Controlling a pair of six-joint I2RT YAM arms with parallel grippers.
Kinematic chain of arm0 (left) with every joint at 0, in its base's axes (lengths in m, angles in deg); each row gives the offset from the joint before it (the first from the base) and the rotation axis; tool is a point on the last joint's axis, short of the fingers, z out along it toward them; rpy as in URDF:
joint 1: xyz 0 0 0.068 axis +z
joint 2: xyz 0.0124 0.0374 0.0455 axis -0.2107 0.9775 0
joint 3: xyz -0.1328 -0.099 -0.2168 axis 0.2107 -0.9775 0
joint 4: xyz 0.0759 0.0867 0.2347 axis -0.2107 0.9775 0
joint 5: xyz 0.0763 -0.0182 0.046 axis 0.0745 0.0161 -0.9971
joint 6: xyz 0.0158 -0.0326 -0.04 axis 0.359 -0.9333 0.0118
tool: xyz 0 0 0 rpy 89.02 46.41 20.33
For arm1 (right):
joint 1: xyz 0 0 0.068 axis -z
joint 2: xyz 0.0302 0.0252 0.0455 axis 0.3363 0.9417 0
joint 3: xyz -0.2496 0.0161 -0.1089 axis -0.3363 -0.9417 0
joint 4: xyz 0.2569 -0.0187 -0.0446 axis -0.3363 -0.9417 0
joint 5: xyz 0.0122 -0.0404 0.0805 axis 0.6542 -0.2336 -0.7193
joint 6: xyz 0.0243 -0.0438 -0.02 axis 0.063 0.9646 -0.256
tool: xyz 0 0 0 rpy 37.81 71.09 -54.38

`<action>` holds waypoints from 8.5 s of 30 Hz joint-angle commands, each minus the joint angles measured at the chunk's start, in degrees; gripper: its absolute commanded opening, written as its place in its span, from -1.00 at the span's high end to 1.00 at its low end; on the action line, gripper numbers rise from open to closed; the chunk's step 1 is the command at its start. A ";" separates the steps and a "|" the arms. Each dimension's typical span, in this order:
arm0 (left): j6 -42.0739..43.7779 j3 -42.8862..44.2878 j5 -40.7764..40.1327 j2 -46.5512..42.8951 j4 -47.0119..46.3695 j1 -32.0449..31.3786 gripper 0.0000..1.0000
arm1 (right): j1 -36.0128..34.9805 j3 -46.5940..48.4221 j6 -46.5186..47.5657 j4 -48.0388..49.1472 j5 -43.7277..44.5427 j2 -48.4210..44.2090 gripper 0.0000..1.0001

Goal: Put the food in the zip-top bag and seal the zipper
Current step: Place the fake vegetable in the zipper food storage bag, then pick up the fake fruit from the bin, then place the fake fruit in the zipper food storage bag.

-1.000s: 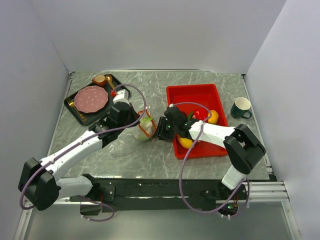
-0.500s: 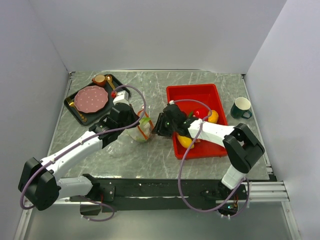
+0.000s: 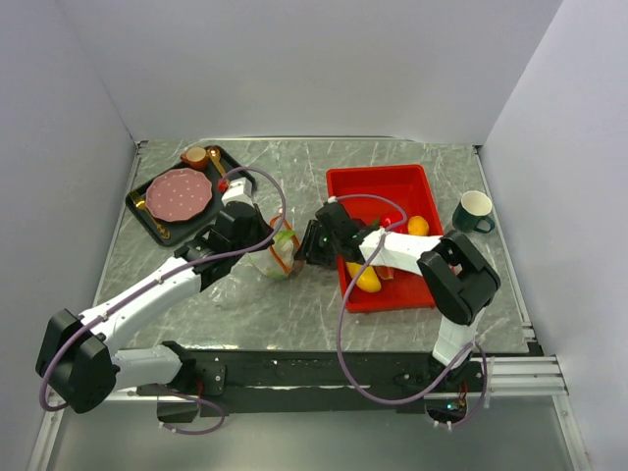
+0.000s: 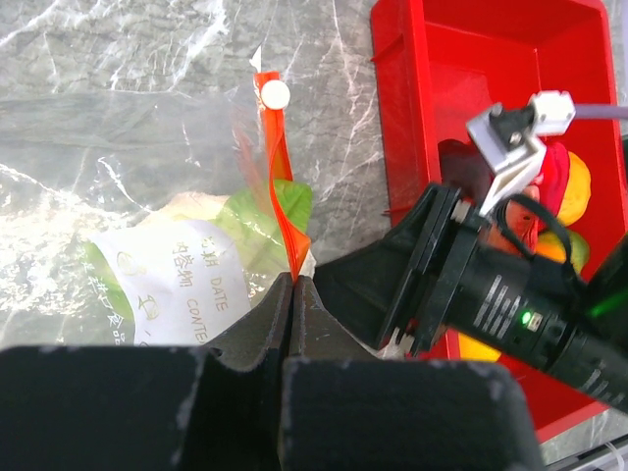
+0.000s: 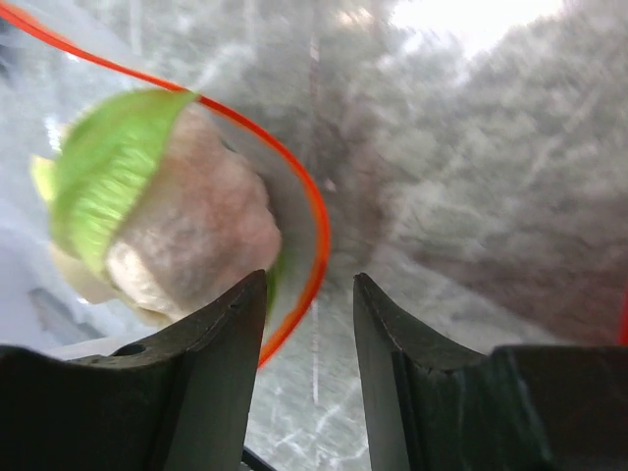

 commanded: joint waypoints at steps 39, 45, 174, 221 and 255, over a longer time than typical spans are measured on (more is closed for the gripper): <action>1.17 1.02 0.59 -3.60 -1.69 0.70 0.99 | 3.45 4.59 6.33 3.06 -5.58 -1.11 1.00; 1.08 3.20 0.50 -4.39 0.84 0.87 0.99 | 2.66 8.19 11.24 -4.06 -0.40 -7.87 1.00; 7.41 11.57 5.69 -3.43 6.05 3.25 0.98 | 17.95 -6.13 15.04 -19.19 9.55 -37.50 0.90; 6.36 11.39 6.57 -2.99 5.26 3.24 0.98 | 7.05 1.25 15.04 -8.56 -11.54 -31.18 0.88; 6.36 11.74 7.27 -2.55 4.64 3.16 0.98 | 0.90 11.88 21.01 -14.09 -16.47 -11.41 0.89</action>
